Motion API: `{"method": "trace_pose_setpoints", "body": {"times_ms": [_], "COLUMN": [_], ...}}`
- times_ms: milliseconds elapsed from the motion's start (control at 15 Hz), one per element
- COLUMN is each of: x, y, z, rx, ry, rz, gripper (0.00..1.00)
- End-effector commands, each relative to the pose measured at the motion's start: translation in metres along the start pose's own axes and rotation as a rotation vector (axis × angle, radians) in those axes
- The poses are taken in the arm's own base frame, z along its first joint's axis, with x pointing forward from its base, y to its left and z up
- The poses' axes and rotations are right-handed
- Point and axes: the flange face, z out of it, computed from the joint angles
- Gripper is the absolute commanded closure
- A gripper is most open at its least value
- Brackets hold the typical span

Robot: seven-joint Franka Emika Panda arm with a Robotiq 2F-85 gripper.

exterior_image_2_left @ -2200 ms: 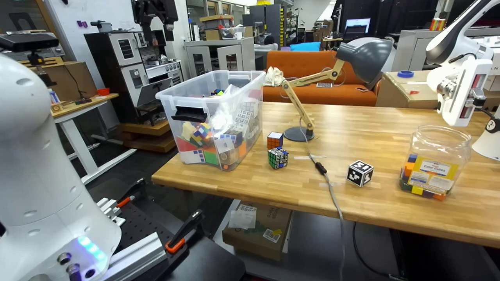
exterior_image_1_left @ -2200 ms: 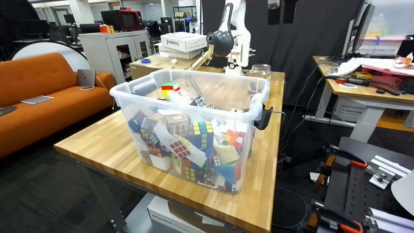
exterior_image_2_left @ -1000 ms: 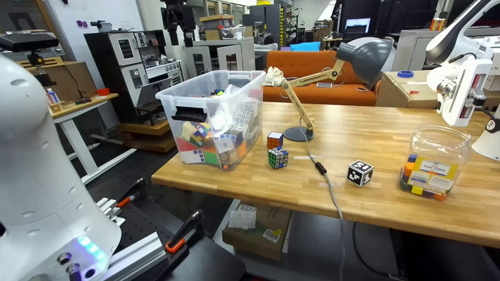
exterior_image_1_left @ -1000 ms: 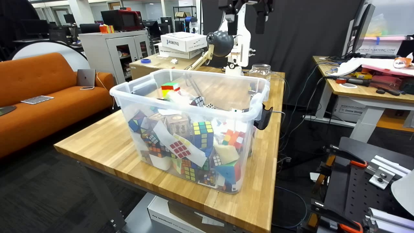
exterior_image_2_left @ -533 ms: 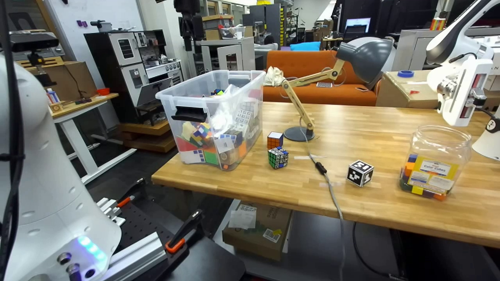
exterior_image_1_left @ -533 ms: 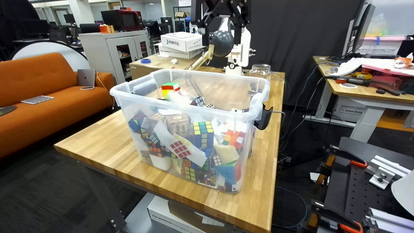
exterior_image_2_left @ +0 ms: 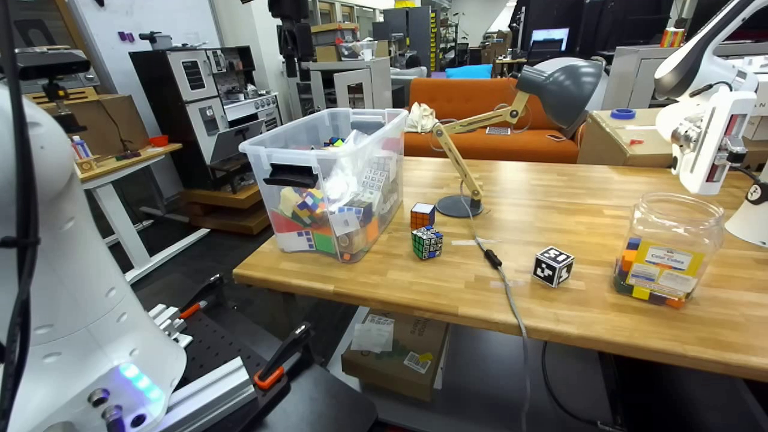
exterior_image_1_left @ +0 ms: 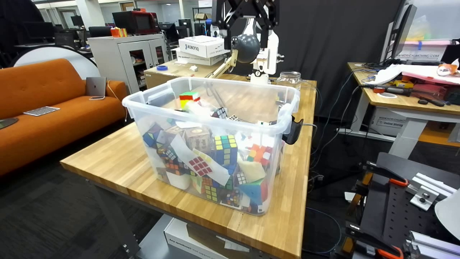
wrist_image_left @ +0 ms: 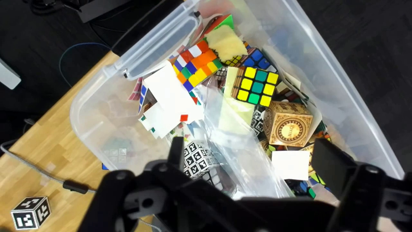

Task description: Remove one Rubik's cube from the container on the left and place it on the table

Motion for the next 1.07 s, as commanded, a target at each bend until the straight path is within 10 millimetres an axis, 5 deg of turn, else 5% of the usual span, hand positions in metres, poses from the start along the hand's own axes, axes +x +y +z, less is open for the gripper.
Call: {"method": "trace_pose_setpoints", "body": {"times_ms": [0,333,1000], "x": [0.017,0.029,0.024], "y": [0.001,-0.006,-0.002], "z": [-0.005,0.011,0.011], "rx": [0.064,0.055,0.053], "ry": [0.022,0.041,0.034], "rz": [0.180,0.350,0.315], "gripper": [0.00,0.00,0.00]}}
